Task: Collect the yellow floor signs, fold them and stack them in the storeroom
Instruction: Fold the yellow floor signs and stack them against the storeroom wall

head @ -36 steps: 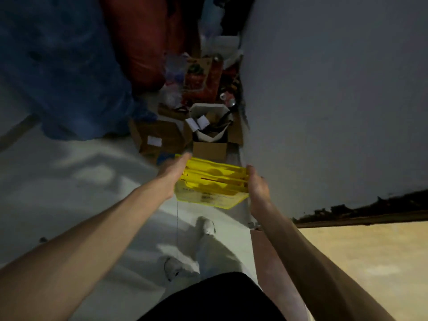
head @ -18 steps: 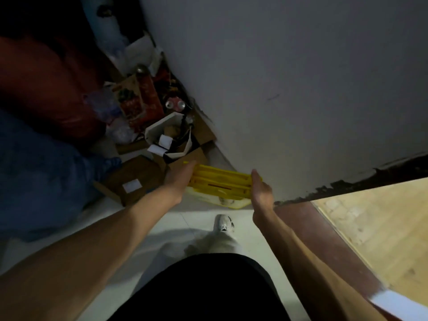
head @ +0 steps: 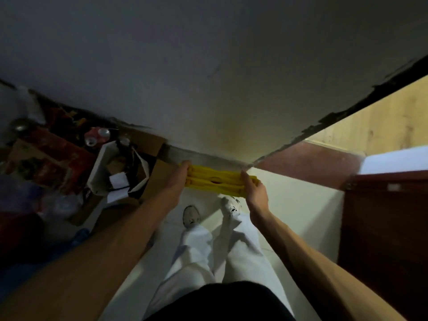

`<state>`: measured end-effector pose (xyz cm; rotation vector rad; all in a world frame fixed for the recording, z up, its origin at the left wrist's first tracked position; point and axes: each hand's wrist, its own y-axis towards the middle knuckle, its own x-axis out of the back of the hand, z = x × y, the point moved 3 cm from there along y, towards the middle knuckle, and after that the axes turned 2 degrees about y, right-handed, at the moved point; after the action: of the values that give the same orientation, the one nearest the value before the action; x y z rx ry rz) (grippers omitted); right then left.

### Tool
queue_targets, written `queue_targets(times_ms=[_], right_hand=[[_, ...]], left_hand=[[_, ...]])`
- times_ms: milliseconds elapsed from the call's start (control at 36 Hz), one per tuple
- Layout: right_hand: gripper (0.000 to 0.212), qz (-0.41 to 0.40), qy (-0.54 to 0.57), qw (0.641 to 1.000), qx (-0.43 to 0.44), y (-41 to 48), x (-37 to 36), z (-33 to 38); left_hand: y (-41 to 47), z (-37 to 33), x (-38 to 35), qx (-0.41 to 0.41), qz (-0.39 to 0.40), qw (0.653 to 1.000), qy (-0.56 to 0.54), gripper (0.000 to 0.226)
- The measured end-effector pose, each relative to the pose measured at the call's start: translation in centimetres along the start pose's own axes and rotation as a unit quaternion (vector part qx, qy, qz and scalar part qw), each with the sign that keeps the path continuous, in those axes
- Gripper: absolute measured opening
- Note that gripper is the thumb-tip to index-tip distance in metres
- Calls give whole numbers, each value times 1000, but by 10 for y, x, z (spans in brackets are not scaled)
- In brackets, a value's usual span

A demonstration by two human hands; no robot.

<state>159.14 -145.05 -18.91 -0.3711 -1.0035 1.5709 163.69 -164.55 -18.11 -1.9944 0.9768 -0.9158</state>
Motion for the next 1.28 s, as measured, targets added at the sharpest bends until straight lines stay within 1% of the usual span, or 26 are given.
queue_targets(times_ms=[83, 139, 167, 250, 361, 444, 472, 556, 583, 611, 667, 694, 806, 833, 889, 917, 972, 1028, 1083, 1111, 1222, 1250, 1278], right_hand=[[78, -17, 21, 1000, -1, 23, -10, -12], [89, -31, 32, 999, -5, 41, -14, -19], [91, -36, 42, 998, -8, 50, -15, -23], [85, -35, 45, 998, -16, 74, -21, -38], [91, -49, 63, 996, -27, 103, -31, -57], [78, -52, 62, 996, -29, 116, -37, -59], [77, -53, 59, 996, -28, 122, -39, -61], [88, -56, 58, 997, -20, 139, -41, -62], [89, -53, 59, 997, -20, 146, -44, -62], [84, -48, 58, 997, -19, 146, -44, -60], [69, -37, 50, 998, -17, 148, -46, -57], [66, -37, 50, 998, -11, 150, -47, -55], [83, -44, 76, 996, 12, 161, -46, -47], [83, -43, 80, 996, 15, 165, -45, -45], [77, -37, 82, 996, 18, 172, -44, -43], [76, -33, 81, 996, 20, 177, -44, -43], [84, -28, 79, 996, 18, 183, -43, -38], [84, -24, 82, 996, 10, 186, -42, -31], [75, -31, 88, 996, 5, 187, -40, -25], [70, -37, 92, 995, 6, 188, -39, -22], [45, -49, 102, 993, 28, 186, -37, -10], [43, -51, 104, 993, 30, 186, -36, -8], [43, -53, 104, 993, 30, 186, -36, -7]], left_hand=[[27, -1, -9, 7, 35, 999, 41, 36], [41, -1, -16, 13, 27, 998, 55, 44], [49, 0, -19, 15, 22, 998, 64, 47], [74, 10, -30, 17, 25, 996, 84, 49], [105, 19, -39, 12, 27, 995, 94, 49], [125, 21, -43, 13, 30, 995, 92, 49], [130, 21, -45, 15, 33, 995, 91, 49], [141, 19, -48, 10, 36, 995, 89, 49], [147, 19, -48, 9, 35, 996, 87, 51], [149, 18, -49, 9, 36, 996, 85, 52], [153, 17, -49, 9, 36, 996, 80, 51], [155, 15, -50, 8, 37, 997, 74, 50], [163, 7, -53, -1, 44, 998, 49, 53], [165, 5, -54, -4, 49, 998, 49, 57], [173, 3, -56, -12, 56, 997, 42, 68], [176, 2, -57, -16, 57, 997, 40, 70], [179, -3, -57, -27, 49, 997, 46, 62], [184, -6, -57, -41, 38, 997, 58, 62], [181, -14, -56, -54, 33, 995, 73, 67], [178, -18, -56, -59, 34, 995, 77, 65], [175, -28, -59, -100, 32, 989, 108, 38], [174, -29, -60, -107, 35, 988, 110, 32], [173, -31, -59, -113, 33, 988, 104, 33]])
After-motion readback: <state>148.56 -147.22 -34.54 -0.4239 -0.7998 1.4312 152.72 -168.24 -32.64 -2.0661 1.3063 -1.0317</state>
